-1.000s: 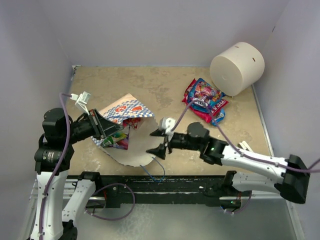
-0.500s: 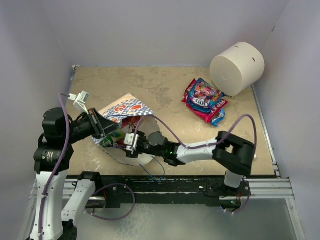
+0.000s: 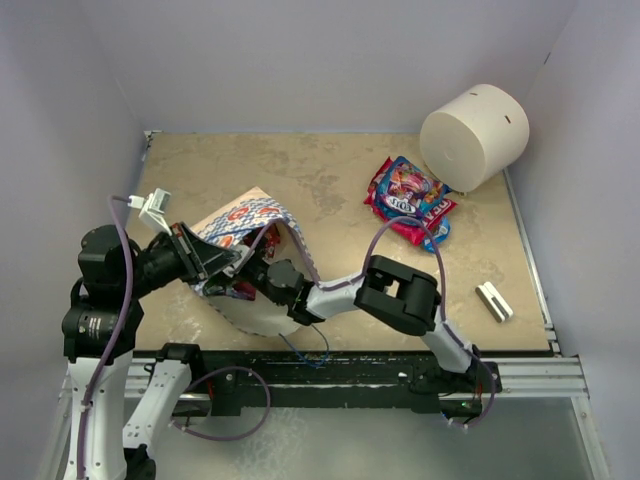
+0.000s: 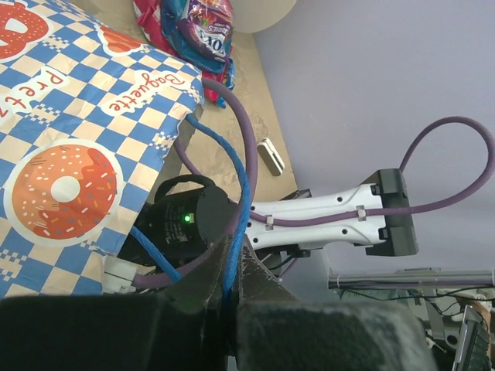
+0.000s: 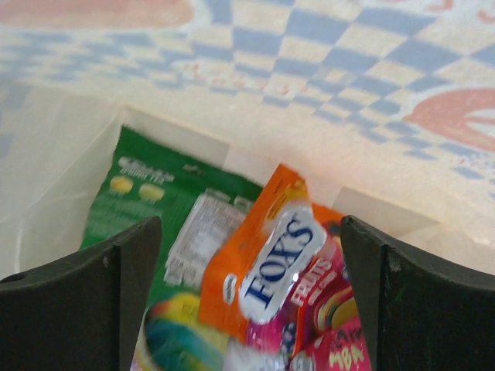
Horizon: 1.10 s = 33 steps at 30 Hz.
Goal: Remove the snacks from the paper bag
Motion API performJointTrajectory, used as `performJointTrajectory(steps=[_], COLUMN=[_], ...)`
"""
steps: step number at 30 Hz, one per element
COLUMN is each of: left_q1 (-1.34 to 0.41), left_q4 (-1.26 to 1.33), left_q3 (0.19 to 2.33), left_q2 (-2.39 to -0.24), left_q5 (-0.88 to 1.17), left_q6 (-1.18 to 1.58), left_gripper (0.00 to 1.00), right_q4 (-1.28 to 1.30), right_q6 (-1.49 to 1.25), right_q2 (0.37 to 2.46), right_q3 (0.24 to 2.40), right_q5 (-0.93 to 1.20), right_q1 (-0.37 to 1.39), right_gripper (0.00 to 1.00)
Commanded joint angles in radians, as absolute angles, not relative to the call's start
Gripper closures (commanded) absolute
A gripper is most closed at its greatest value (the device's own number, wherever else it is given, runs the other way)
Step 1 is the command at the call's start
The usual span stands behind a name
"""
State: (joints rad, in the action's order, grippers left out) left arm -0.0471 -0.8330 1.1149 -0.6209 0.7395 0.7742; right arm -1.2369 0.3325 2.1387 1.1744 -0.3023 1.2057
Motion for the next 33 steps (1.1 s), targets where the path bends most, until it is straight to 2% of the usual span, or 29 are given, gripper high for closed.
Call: performJointTrajectory(steps=[1,9,11,20,26,33], left_q1=[-0.049,-0.049,-0.049,-0.049,-0.049,-0.049], left_q4=[-0.807,-0.814,-0.818,-0.885,-0.832,-0.663], left_q3=[1.146,1.17,1.168,1.19,1.164,1.153], left_q2=[-0.616,-0.627,-0.618,-0.605,-0.65,-0.755], left_q5=[0.751,0.75,0.745,0.67,0.596,0.582], left_q6=[0.809,0.815,0.818,0.819,0.838,0.868], left_gripper=[1.0,1.0,1.0,1.0,1.0,1.0], right_q4=[-1.387,-1.37,-1.353,-1.29,-1.291,-1.309], right_q6=[0.37,0.421,0.421,0.342,0.341,0.248], right_q2=[2.217,2.394,2.429,2.474,2.427,2.301], right_q3=[1.313,1.512,1.553,1.611,1.56,1.439], right_q5=[-0.368,-0.453,-0.453,-0.321,-0.196,0.058], right_q1=[1.181,1.149,1.136,1.064,1.054,1.052], right_gripper=[0.0,0.0,0.04,0.47,1.0,1.0])
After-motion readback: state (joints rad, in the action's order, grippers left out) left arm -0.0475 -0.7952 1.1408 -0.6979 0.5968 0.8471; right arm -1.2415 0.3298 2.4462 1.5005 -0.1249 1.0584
